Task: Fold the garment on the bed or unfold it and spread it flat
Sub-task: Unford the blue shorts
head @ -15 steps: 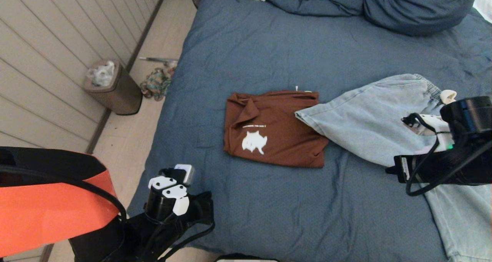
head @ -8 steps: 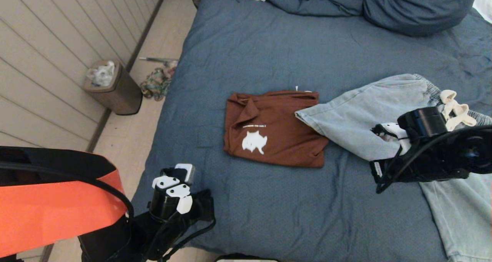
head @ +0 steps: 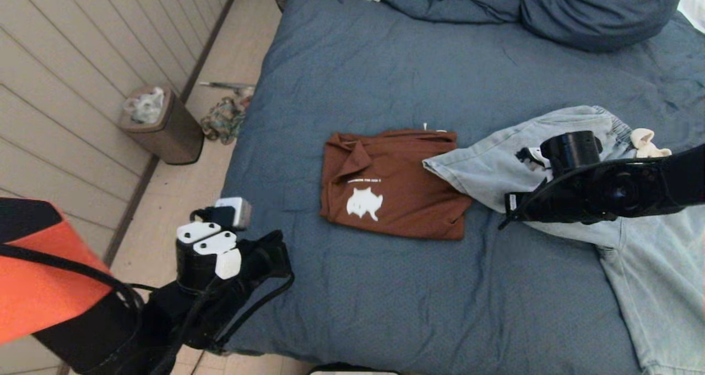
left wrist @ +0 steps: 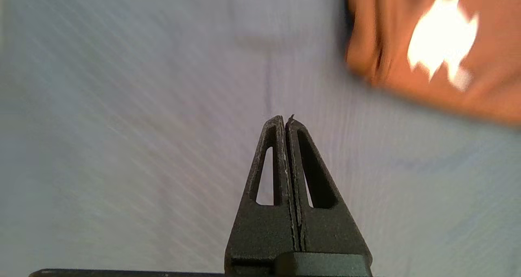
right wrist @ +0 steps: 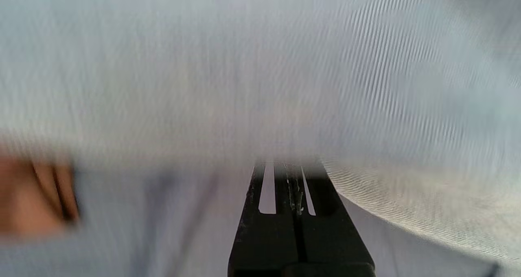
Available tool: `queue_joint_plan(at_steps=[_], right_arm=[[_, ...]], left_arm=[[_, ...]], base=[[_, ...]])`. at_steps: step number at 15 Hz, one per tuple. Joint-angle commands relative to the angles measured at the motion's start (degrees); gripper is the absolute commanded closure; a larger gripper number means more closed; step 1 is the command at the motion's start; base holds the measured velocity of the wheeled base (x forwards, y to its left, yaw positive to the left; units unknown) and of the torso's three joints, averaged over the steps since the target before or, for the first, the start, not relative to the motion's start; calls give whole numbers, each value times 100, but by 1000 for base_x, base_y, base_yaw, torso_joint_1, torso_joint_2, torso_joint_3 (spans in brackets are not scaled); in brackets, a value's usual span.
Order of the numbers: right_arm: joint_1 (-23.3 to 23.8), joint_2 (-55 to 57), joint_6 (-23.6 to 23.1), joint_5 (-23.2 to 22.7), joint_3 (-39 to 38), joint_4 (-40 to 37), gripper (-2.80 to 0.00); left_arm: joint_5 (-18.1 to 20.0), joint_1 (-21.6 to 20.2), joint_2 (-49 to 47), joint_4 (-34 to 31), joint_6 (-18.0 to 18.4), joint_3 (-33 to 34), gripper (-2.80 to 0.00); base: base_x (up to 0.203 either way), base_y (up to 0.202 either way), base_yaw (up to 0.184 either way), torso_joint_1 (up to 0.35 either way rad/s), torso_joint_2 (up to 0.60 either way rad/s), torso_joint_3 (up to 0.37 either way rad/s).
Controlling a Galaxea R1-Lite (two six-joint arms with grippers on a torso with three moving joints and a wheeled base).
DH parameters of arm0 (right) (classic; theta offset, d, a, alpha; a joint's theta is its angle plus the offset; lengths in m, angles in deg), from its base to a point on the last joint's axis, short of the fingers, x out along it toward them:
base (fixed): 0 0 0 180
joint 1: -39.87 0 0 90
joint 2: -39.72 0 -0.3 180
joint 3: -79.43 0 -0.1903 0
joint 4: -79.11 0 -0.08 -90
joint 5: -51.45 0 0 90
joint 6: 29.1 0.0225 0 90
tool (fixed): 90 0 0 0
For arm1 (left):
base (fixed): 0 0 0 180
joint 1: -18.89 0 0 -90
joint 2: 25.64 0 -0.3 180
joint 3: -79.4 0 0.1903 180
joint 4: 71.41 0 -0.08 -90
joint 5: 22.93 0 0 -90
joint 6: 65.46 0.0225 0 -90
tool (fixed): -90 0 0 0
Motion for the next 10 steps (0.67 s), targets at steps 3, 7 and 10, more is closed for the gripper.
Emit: queue_joint_plan(at_steps=[3,7,10], right_arm=[[46,473,143,32,1003,-80,0],[46,427,186,22,2027,-634,0],[76,460,479,4,2819,-1061,0]], left_arm=[[-182,-378,2790,-1553,67,105,0],[-275,-761,6195,-4877,309,87,0],[-387,-979,8473,-7768,529,75,0]], base=[[0,0,0,0,0,0],[0,0,0,0,0,0],[0,0,0,0,0,0]])
